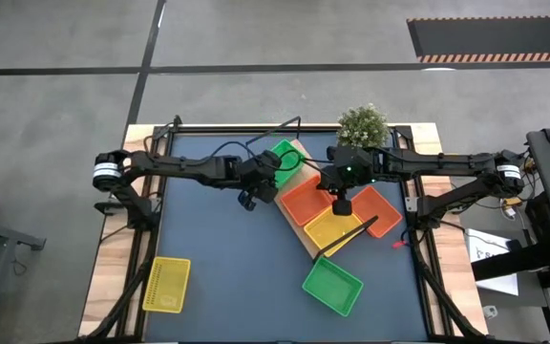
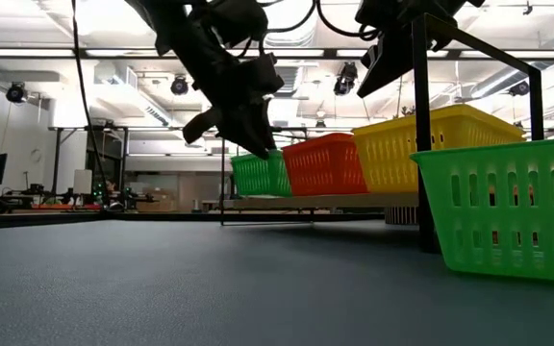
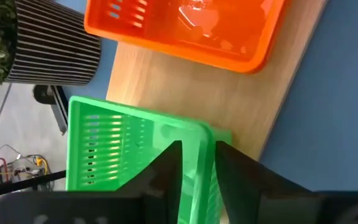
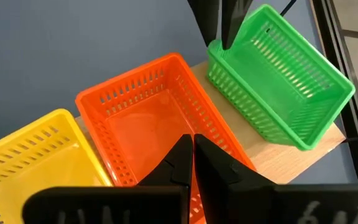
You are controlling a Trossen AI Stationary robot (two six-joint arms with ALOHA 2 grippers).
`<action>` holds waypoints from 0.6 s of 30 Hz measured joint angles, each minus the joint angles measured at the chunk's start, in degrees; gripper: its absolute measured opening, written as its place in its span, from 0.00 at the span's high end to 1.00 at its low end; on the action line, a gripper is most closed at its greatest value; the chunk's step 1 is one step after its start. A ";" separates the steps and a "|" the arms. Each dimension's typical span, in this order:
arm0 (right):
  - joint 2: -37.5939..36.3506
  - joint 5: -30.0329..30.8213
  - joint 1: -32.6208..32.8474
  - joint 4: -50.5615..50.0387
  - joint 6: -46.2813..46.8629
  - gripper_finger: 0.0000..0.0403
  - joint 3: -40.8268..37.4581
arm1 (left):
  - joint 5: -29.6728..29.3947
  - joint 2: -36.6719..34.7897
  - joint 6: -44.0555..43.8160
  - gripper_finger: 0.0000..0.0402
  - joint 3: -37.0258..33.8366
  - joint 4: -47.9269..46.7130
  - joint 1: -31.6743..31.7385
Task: Stack baskets on shelf by color
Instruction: Stack the top green bin on top of the green bin on the shelf, then adjust the shelf on the table
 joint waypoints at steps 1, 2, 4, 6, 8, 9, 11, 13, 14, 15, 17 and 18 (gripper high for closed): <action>0.00 0.00 0.00 -0.17 0.08 0.98 0.00 | 0.00 -0.11 0.02 0.79 0.00 -0.17 0.00; 0.00 0.00 0.00 -0.39 0.10 0.98 0.00 | 0.00 -0.27 0.06 0.78 0.00 -0.56 0.00; 0.00 0.00 0.01 -0.89 0.28 0.98 0.00 | 0.00 -0.77 0.13 0.76 0.00 -0.96 0.00; 0.00 0.00 0.00 -1.28 0.65 0.98 0.00 | -0.07 -1.56 0.12 0.75 0.00 -1.03 -0.01; 0.00 0.00 0.00 -1.48 0.70 0.98 0.00 | -0.94 -3.19 0.01 0.75 0.00 -2.07 -0.04; 0.00 0.00 0.01 -1.59 0.71 0.98 0.00 | -1.96 -4.16 -0.06 0.75 0.00 -3.36 -0.04; 0.00 0.00 0.01 -1.65 0.87 0.98 0.00 | -4.60 -6.57 0.02 0.75 0.02 -7.48 0.04; 0.00 0.01 0.00 -1.87 0.81 0.98 0.00 | -6.44 -8.86 -0.93 0.75 0.00 -10.86 1.59; 0.00 0.00 0.00 -1.87 0.69 0.98 0.00 | -6.58 -9.73 -1.92 0.75 -0.04 -11.17 2.83; 0.00 0.00 0.02 -1.87 0.58 0.98 0.00 | -6.55 -10.47 -2.84 0.76 -0.37 -11.05 4.20; 0.00 0.00 0.02 -1.88 0.58 0.98 0.00 | -6.36 -11.18 -3.43 0.80 -1.33 -11.59 7.03; 0.00 0.00 0.02 -1.90 0.56 0.98 0.00 | -6.36 -11.26 -3.32 0.82 -1.77 -11.45 8.27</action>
